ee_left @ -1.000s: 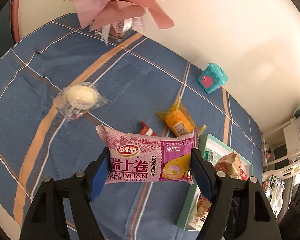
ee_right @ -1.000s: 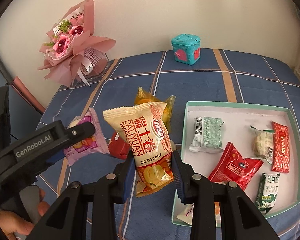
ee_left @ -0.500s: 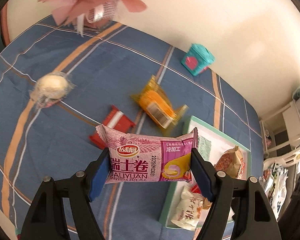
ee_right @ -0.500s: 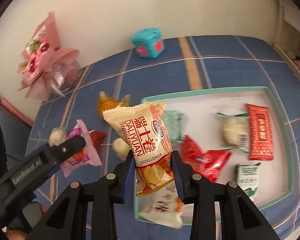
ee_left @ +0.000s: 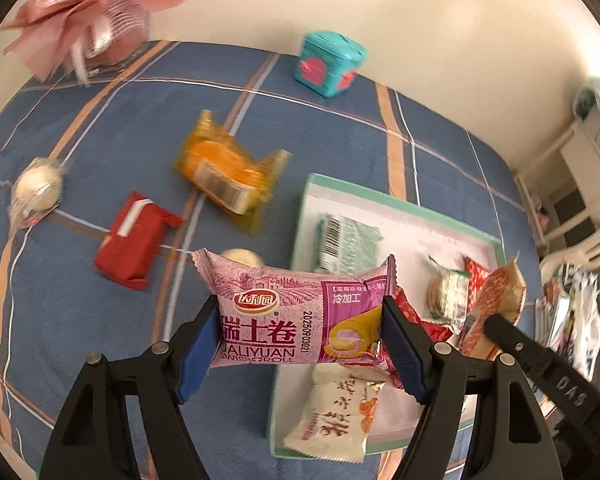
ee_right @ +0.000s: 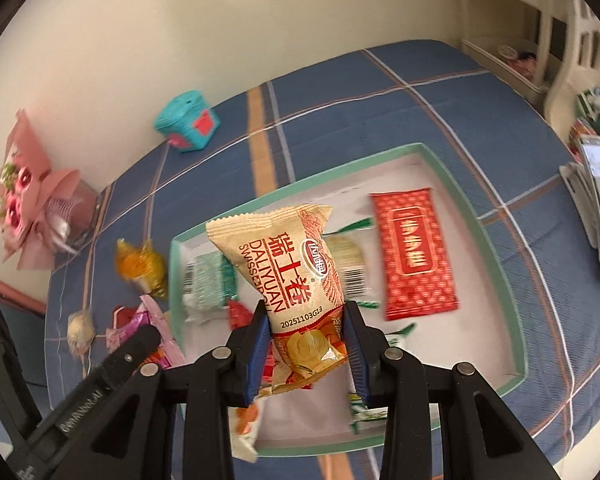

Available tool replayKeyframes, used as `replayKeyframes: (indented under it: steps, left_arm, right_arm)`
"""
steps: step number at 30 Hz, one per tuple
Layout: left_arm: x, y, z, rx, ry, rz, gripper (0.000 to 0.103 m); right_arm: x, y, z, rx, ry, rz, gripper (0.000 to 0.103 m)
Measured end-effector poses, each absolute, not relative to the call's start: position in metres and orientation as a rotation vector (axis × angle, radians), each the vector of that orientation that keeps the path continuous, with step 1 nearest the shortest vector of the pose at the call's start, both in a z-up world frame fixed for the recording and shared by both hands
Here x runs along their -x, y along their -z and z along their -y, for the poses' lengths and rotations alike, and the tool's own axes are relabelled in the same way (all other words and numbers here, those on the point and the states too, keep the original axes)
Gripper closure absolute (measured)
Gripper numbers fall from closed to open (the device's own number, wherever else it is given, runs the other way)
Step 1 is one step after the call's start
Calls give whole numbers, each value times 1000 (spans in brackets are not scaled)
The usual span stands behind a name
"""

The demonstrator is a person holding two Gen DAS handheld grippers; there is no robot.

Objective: Organize snacks
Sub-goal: 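Carry the pink pack with the left tool while the right tool carries the yellow pack into the tray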

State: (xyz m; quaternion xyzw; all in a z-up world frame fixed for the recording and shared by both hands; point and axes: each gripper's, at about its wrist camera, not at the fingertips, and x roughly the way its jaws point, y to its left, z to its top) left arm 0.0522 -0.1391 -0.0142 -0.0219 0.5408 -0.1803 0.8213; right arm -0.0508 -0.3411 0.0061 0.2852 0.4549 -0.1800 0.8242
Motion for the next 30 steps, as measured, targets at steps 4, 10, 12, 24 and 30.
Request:
replayKeyframes:
  steps: [4, 10, 12, 24, 30]
  left_arm:
    - [-50, 25, 160, -30, 383, -1152, 25]
    - [-45, 34, 180, -101, 392, -1147, 25]
    - [-43, 34, 187, -110, 408, -1144, 25]
    - [-37, 49, 215, -146, 453, -1173, 25]
    - [-39, 59, 218, -140, 451, -1203, 25]
  right_arm:
    - [57, 0, 355, -635, 400, -971, 65]
    - [61, 10, 371, -649, 429, -981, 65]
    - [61, 14, 376, -653, 436, -987, 65]
    - [57, 30, 393, -635, 469, -994, 65]
    - [52, 33, 398, -618, 467, -979, 65]
